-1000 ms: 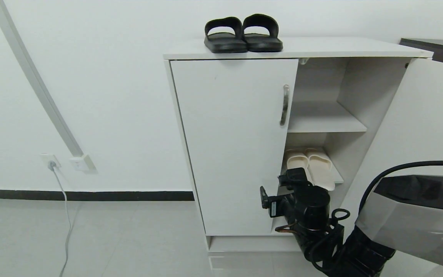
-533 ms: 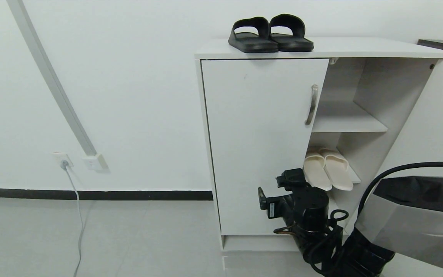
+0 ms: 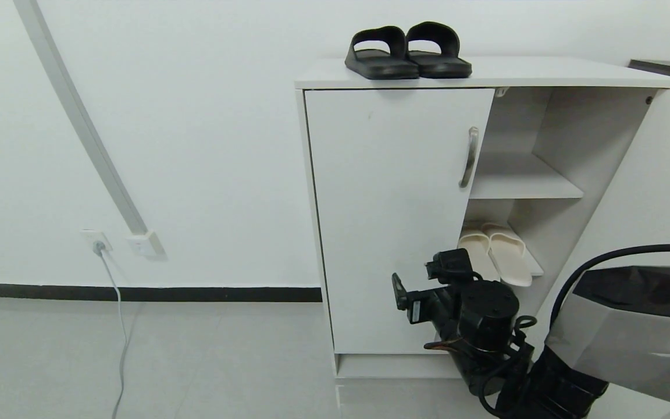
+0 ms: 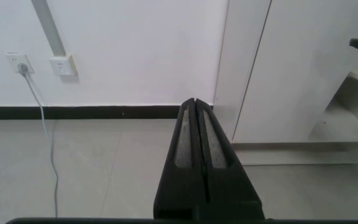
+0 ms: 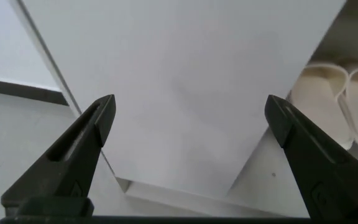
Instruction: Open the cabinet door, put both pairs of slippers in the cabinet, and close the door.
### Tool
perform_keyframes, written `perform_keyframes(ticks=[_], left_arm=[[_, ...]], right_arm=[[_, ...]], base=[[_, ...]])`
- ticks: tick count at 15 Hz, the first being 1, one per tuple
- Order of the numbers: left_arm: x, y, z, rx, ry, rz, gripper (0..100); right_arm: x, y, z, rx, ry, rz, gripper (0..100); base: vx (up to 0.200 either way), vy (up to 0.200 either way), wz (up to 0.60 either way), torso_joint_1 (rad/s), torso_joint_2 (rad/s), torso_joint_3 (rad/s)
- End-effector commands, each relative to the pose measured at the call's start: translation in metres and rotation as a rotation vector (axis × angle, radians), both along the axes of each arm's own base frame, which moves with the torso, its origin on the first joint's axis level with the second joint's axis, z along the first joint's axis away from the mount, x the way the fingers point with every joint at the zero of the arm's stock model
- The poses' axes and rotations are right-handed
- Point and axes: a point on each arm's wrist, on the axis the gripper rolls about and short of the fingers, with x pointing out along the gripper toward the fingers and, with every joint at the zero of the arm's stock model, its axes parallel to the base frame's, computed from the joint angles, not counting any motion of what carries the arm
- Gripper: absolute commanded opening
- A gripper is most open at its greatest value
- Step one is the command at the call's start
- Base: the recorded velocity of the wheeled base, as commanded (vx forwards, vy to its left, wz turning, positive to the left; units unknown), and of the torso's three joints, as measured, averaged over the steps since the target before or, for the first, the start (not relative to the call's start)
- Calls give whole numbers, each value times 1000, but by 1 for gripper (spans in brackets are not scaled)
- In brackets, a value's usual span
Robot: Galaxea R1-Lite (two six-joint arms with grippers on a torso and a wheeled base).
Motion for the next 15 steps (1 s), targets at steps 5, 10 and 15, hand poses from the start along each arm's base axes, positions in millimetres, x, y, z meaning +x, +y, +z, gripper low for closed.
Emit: perform_keyframes(ticks=[5,10,15], left_arm=[[0,0,0,-1,1,3,0],[0,0,0,-1,1,3,0],[0,0,0,-3,1,3,0]], right_arm=[[4,1,-21,-44,4,6,100],[4,1,-21,-49,2,8,100],[3,1,-20,-49,2,8,100]], base=[[0,0,0,0,0,0],[0,0,0,0,0,0],[0,0,0,20,-288,-270]])
